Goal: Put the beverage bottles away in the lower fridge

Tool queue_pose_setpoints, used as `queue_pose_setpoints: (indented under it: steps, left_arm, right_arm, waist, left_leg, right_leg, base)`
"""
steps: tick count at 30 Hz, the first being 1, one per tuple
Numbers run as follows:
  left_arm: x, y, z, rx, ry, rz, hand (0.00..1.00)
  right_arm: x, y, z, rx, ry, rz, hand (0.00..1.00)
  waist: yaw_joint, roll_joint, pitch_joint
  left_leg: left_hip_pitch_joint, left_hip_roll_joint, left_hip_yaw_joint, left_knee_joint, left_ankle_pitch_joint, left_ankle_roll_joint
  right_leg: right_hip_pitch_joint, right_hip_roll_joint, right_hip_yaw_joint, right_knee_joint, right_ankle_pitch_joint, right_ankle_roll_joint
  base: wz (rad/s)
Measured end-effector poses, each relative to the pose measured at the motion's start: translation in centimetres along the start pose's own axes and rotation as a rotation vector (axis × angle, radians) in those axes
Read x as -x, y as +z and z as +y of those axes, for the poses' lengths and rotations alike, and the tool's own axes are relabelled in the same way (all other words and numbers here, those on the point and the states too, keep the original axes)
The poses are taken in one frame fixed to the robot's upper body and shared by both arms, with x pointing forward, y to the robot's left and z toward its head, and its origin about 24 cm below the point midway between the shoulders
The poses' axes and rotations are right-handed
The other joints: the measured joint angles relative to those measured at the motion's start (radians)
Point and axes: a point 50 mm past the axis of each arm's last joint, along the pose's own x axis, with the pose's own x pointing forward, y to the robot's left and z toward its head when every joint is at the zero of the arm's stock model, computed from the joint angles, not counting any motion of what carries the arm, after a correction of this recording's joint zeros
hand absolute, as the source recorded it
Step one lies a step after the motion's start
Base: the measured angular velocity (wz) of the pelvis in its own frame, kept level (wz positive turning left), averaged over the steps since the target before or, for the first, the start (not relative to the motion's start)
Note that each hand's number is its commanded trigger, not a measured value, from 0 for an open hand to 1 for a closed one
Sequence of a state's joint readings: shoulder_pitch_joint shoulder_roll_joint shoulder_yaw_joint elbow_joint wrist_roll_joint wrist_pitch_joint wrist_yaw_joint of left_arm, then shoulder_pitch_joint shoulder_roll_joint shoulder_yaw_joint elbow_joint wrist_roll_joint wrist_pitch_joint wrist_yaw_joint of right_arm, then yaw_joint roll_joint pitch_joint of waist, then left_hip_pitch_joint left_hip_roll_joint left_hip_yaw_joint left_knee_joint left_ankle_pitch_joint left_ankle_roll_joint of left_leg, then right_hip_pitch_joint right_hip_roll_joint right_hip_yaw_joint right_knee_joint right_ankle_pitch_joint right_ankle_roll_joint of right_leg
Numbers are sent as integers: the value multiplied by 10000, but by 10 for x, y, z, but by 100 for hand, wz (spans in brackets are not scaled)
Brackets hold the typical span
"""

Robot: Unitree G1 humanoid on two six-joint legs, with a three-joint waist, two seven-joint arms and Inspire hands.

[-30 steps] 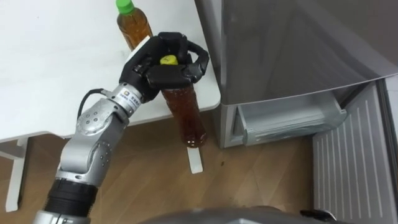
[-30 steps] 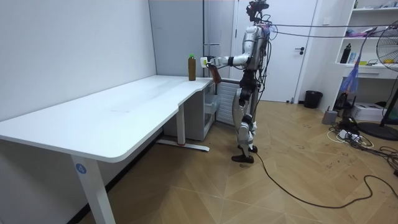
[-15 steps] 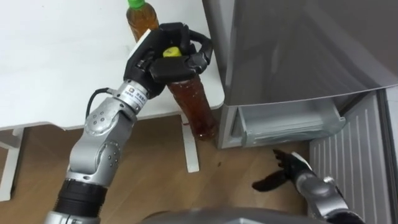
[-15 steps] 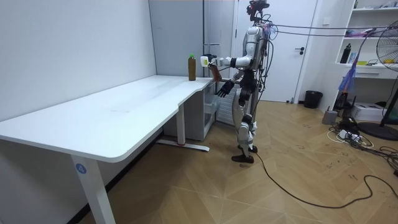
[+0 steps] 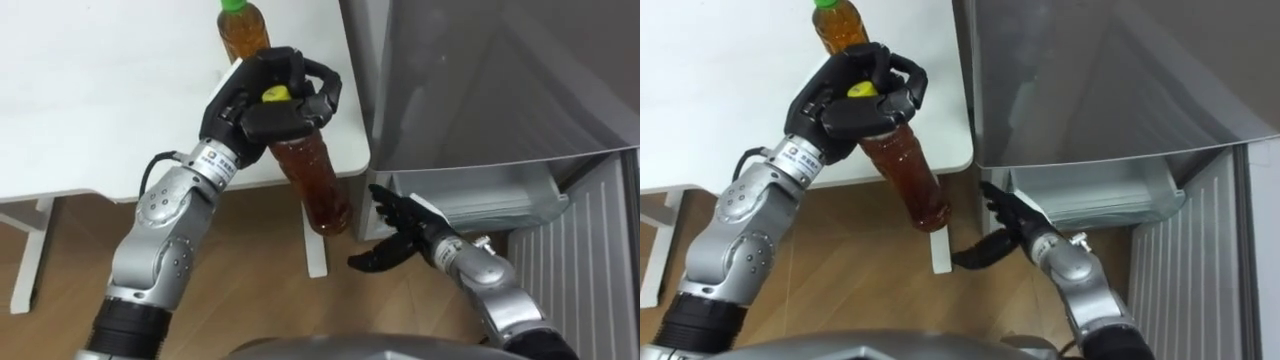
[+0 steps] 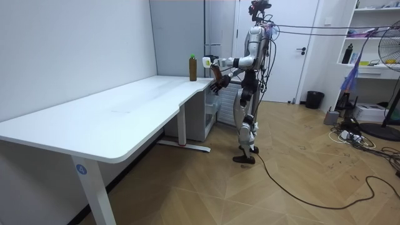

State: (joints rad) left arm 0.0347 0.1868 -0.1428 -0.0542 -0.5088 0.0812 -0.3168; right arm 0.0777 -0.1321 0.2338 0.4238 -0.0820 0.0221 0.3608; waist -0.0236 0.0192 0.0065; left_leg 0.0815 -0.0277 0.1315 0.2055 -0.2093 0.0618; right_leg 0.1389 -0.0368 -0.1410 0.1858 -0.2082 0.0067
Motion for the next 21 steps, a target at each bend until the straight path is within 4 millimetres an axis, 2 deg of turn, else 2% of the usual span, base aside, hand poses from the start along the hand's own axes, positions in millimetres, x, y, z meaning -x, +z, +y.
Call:
queue_pose_setpoints:
  steps: [7, 21]
  left_arm:
    - [0, 1, -1, -25, -152, -98, 100]
    - [-1, 0, -2, 52, -198, -128, 100]
  right_arm:
    - [0, 6, 6, -173, 1334, -373, 0]
    - [5, 11, 8, 171, 2513, -550, 0]
  waist:
    - [38, -148, 95]
    - [71, -158, 102]
  left_leg:
    - [5, -17, -15, -9, 0, 1]
    - [1, -16, -13, -31, 0, 1]
  right_leg:
    - [8, -73, 5, -7, 0, 1]
    - [-17, -72, 10, -4, 0, 2]
  base:
    - [0]
    - [0]
